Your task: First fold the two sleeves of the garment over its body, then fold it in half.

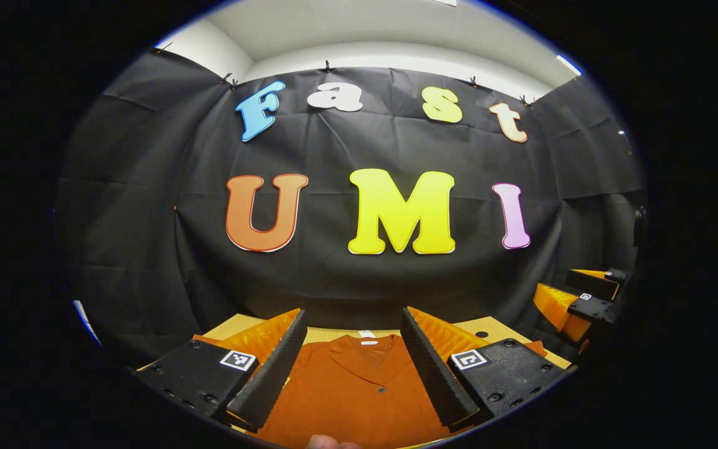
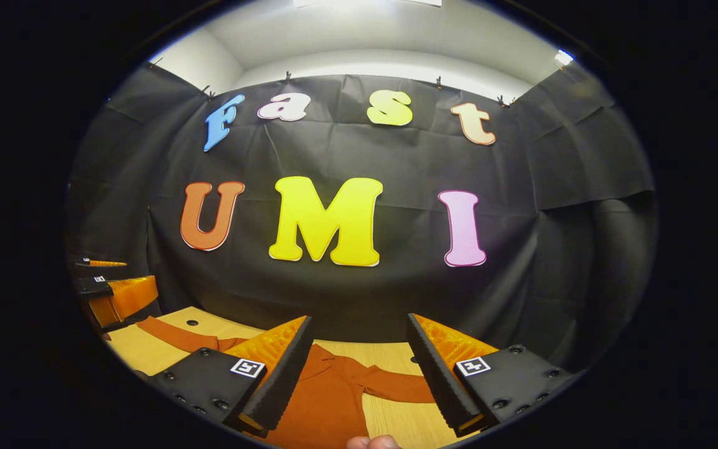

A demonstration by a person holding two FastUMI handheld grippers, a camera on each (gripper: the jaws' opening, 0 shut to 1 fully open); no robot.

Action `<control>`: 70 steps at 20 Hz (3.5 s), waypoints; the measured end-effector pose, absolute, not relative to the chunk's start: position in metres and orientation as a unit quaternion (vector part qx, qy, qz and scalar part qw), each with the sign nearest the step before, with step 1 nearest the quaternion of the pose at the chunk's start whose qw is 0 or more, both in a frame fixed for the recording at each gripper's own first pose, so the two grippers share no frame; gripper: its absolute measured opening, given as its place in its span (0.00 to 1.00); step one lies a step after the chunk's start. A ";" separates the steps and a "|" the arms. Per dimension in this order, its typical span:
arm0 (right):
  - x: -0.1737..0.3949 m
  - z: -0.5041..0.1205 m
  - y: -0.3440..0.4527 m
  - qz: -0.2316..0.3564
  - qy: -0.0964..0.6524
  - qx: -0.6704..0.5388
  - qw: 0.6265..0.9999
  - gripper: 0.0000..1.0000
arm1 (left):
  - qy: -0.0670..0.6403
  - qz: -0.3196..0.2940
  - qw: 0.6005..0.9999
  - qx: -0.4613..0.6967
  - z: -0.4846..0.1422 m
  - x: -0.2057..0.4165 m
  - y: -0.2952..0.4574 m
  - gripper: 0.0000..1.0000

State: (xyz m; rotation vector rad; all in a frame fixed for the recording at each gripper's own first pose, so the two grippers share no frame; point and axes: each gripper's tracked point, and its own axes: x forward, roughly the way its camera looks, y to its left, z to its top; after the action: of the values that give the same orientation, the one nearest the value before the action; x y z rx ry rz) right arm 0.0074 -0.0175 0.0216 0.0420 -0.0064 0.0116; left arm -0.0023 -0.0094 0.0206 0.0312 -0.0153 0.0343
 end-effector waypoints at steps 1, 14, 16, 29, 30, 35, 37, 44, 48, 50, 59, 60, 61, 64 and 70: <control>0.008 0.025 -0.019 0.006 -0.004 0.032 0.999 0.95 | -0.009 0.018 1.000 0.016 0.022 -0.002 -0.011 0.97; 0.015 0.025 -0.037 -0.004 0.009 0.039 0.999 0.94 | -0.002 0.008 1.000 0.011 0.019 0.004 -0.028 1.00; 0.014 0.022 -0.041 -0.008 0.014 0.041 0.999 0.95 | -0.003 0.005 1.000 0.008 0.020 0.004 -0.031 0.98; 0.017 0.006 -0.065 -0.028 0.036 0.047 0.998 0.95 | 0.010 -0.001 1.000 0.013 0.009 0.008 -0.039 0.98; 0.019 0.001 -0.068 -0.028 0.042 0.049 0.998 0.95 | 0.014 -0.003 1.000 0.015 0.005 0.010 -0.041 0.97; 0.032 -0.034 -0.107 -0.039 0.080 0.057 0.994 0.95 | 0.048 -0.017 0.998 0.020 -0.021 0.020 -0.061 0.98; 0.039 -0.060 -0.133 -0.044 0.111 0.058 0.991 0.95 | 0.061 -0.021 0.998 0.014 -0.029 0.026 -0.073 0.98; 0.073 -0.142 -0.256 -0.085 0.182 0.067 0.977 0.95 | 0.111 -0.038 0.992 0.035 -0.060 0.054 -0.117 0.98; 0.102 -0.194 -0.311 -0.096 0.219 0.093 0.967 0.95 | 0.140 -0.051 0.988 0.048 -0.076 0.063 -0.146 0.98; 0.115 -0.224 -0.320 -0.074 0.245 0.107 0.961 0.95 | 0.159 -0.058 0.984 0.060 -0.087 0.067 -0.159 0.98; 0.165 -0.347 -0.349 -0.011 0.332 0.143 0.932 0.94 | 0.220 -0.050 0.971 0.079 -0.123 0.066 -0.179 0.98; 0.167 -0.357 -0.353 -0.014 0.340 0.153 0.928 0.97 | 0.225 -0.048 0.970 0.079 -0.125 0.066 -0.179 0.98; 0.171 -0.368 -0.356 -0.021 0.346 0.161 0.924 0.97 | 0.228 -0.046 0.969 0.078 -0.127 0.066 -0.179 0.98; 0.184 -0.387 -0.355 -0.023 0.360 0.202 0.910 0.97 | 0.234 -0.035 0.968 0.081 -0.128 0.062 -0.173 0.98; 0.192 -0.395 -0.348 -0.020 0.382 0.230 0.895 0.72 | 0.257 -0.013 0.963 0.085 -0.140 0.056 -0.162 0.99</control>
State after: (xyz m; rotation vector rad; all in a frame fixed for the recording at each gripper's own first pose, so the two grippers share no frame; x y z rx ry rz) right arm 0.1925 -0.3481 -0.3952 0.4768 0.7929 -0.0407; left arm 0.0563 -0.1620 -0.1403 0.1718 0.5201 -0.0270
